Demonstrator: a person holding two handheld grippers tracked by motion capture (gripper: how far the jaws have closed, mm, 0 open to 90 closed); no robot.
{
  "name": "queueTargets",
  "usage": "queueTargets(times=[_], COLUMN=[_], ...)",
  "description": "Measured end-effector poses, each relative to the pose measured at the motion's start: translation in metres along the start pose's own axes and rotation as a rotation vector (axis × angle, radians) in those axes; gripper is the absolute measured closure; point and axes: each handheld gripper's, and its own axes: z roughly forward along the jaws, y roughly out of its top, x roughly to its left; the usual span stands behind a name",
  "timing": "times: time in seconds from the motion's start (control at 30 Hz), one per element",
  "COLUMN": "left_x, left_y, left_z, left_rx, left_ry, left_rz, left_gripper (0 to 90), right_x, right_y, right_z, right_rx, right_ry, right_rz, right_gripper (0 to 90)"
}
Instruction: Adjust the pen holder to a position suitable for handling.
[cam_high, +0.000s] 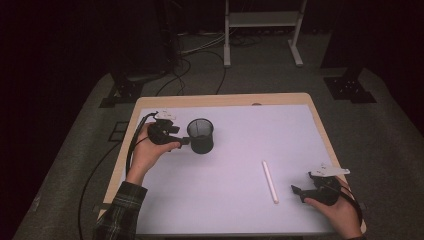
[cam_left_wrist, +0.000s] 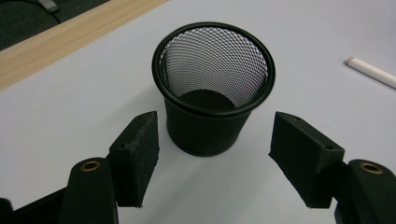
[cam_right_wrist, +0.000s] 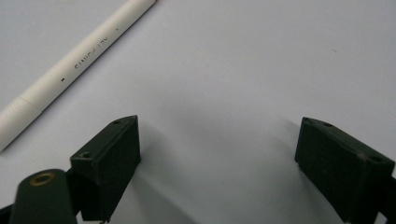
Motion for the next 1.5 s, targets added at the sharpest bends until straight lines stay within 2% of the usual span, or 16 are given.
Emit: queueTargets(times=[0.37, 0.8, 0.93, 1.2, 1.27, 1.47, 1.5], left_x=[0.007, 0.016, 0.019, 0.024, 0.025, 0.028, 0.028], left_y=[0.018, 0.030, 0.036, 0.037, 0.037, 0.038, 0.038], left_z=[0.011, 0.030, 0.037, 0.051, 0.055, 0.063, 0.066], left_rx=[-0.004, 0.030, 0.046, 0.086, 0.101, 0.135, 0.140], left_ry=[0.012, 0.041, 0.044, 0.054, 0.053, 0.050, 0.036], left_rz=[-0.009, -0.011, -0.018, -0.014, -0.029, -0.041, -0.053], left_gripper=[34.1, 40.0, 42.5, 49.5, 52.0, 58.3, 59.9], right_x=[0.000, 0.000, 0.000, 0.000, 0.000, 0.000, 0.000], right_y=[0.000, 0.000, 0.000, 0.000, 0.000, 0.000, 0.000], right_z=[0.000, 0.000, 0.000, 0.000, 0.000, 0.000, 0.000], right_rx=[-0.001, 0.000, -0.001, -0.001, -0.001, -0.001, -0.001], right_ry=[0.000, 0.000, 0.000, 0.000, 0.000, 0.000, 0.000], right_rz=[-0.001, -0.001, -0.001, -0.001, -0.001, -0.001, -0.001], right_gripper=[13.0, 13.0, 13.0, 13.0, 13.0, 13.0, 13.0])
